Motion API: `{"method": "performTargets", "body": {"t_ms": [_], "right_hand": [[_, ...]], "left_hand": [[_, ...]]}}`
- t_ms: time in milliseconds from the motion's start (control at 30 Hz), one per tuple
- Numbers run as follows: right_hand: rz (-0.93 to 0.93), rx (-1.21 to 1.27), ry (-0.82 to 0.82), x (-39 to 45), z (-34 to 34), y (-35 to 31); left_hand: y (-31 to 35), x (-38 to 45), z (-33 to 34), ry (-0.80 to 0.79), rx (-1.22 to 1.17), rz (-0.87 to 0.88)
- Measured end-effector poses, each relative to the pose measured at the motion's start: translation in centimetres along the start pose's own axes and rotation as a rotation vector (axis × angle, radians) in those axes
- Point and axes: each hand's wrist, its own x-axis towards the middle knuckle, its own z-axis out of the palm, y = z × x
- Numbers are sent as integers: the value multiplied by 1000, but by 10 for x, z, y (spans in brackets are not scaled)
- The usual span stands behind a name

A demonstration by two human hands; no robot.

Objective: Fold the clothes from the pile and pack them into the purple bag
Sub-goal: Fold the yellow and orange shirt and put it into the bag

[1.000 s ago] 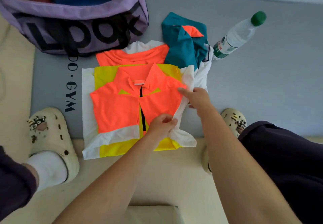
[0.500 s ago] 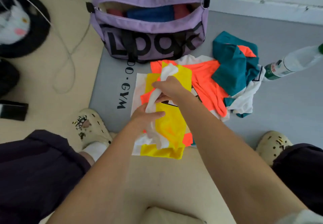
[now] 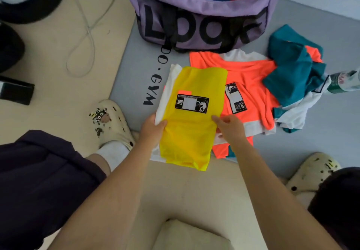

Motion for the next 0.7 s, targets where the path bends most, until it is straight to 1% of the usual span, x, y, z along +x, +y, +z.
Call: {"method": "performTargets", "body": {"t_ms": [67, 133, 167, 233, 300, 367, 400, 467, 500, 533, 567, 633, 700], "right_hand": [[9, -43, -65, -3, 5, 4], [-22, -27, -50, -3, 8, 4], [-46, 10, -52, -3, 9, 3], [-88, 81, -87, -3, 13, -5], [-94, 119, -98, -3, 15, -11], [-102, 115, -54, 0, 10, -14], [-112, 97, -38, 3, 4, -13], [-102, -1, -69, 10, -12, -8], [-72, -84, -118, 12, -19, -7], [-44, -161, -153, 16, -25, -6], [-40, -213, -147, 21, -30, -6], [-110, -210, -37, 31, -37, -15], [-173, -64, 60, 42, -38, -32]], "left_hand": [[-4, -5, -3, 18, 163, 22], [-3, -7, -6, 76, 326, 41], [-1, -6, -7, 117, 371, 48], [5, -2, -8, 157, 370, 39], [10, 1, -7, 132, 334, 11], [13, 6, -8, 80, 375, -6], [13, 9, -10, 29, 414, -28], [17, 12, -14, -118, 520, -99], [20, 14, -14, -146, 564, -117], [24, 15, -13, -115, 584, -101], [28, 17, -10, -38, 563, -53], [42, 20, -4, 99, 408, 57], [64, 30, 2, 100, 281, 119]]}}
